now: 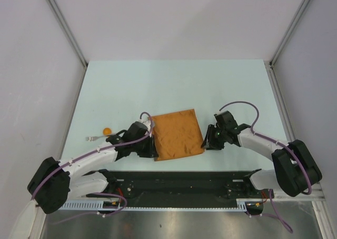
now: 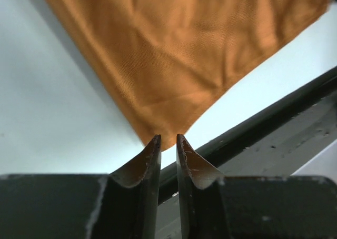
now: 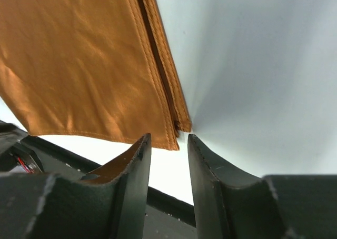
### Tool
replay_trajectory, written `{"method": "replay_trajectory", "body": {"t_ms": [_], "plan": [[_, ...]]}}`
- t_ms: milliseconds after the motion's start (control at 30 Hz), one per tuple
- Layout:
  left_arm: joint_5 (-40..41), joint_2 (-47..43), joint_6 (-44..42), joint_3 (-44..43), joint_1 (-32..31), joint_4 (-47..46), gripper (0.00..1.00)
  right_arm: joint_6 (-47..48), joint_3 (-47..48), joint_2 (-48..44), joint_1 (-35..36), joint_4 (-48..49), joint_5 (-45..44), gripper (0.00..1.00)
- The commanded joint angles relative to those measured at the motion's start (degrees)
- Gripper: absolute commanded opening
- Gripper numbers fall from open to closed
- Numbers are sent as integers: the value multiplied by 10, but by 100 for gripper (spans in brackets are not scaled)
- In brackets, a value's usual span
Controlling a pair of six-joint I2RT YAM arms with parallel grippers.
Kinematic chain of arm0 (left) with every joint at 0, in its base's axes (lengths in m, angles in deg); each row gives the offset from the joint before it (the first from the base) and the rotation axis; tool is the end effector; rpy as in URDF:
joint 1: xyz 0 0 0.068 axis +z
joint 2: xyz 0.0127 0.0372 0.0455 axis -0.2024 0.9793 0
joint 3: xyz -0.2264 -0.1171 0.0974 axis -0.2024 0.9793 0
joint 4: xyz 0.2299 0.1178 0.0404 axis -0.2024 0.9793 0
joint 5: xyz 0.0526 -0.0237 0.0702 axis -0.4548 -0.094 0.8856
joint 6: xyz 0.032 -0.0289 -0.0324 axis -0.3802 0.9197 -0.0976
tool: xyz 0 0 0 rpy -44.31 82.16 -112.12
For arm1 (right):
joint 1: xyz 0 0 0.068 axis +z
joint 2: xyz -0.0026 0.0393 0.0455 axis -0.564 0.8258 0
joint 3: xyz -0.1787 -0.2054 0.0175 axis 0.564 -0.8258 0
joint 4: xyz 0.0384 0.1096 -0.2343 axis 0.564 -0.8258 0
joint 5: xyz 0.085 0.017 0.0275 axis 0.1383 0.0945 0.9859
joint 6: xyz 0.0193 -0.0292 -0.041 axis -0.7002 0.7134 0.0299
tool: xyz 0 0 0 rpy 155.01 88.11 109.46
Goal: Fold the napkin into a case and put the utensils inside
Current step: Smooth out the square-folded napkin at the center of the board, then pick up the top corner of the square-folded napkin from the center of the board, then fold the top corner of the square-folded napkin at the center of the board.
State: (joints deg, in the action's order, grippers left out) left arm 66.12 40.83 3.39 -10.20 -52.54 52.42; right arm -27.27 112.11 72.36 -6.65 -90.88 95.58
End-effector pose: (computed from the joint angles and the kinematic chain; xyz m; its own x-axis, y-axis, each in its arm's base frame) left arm 0.1424 -0.1328 0.1660 -0.9315 0.0444 -0.3610 0.2227 0.8543 -0.4696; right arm 0.2004 0.1161 0.1550 -0.9571 0.1601 -0.2417 0.0232 0.8733 0.4866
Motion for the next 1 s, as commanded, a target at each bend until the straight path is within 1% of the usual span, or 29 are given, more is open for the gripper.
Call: {"method": "replay_trajectory", "body": {"t_ms": [0,167,233,367,433,467,500,567,633,700,867,933,967], "plan": [[3,-14,1,-42,-3,12,23,-6,-11,-13,3,-4,0,40],[21,-21,9,-40,-2,29,23,-20,-28,-4,4,19,23,38],[38,-28,11,-40,-2,34,24,-24,-38,-4,4,35,27,36],[73,-37,11,-50,-1,55,28,-27,-41,1,4,52,37,31],[88,-38,14,-55,-1,61,29,-31,-41,6,5,58,44,27],[95,-41,15,-58,0,64,29,-31,-35,7,5,53,44,18],[102,-45,16,-60,0,68,30,-30,-31,4,7,46,42,13],[116,-51,16,-65,2,74,32,-23,-6,-8,17,15,19,7],[131,-58,16,-64,8,71,34,-7,18,-12,26,-12,-6,4],[134,-57,12,-64,14,70,35,4,54,-6,29,-45,-11,1],[131,-56,8,-60,29,56,35,36,125,25,47,-90,-23,0],[130,-56,7,-59,35,55,35,42,149,46,49,-88,-17,0],[130,-57,6,-59,39,55,35,42,155,55,49,-72,-9,0]]}}
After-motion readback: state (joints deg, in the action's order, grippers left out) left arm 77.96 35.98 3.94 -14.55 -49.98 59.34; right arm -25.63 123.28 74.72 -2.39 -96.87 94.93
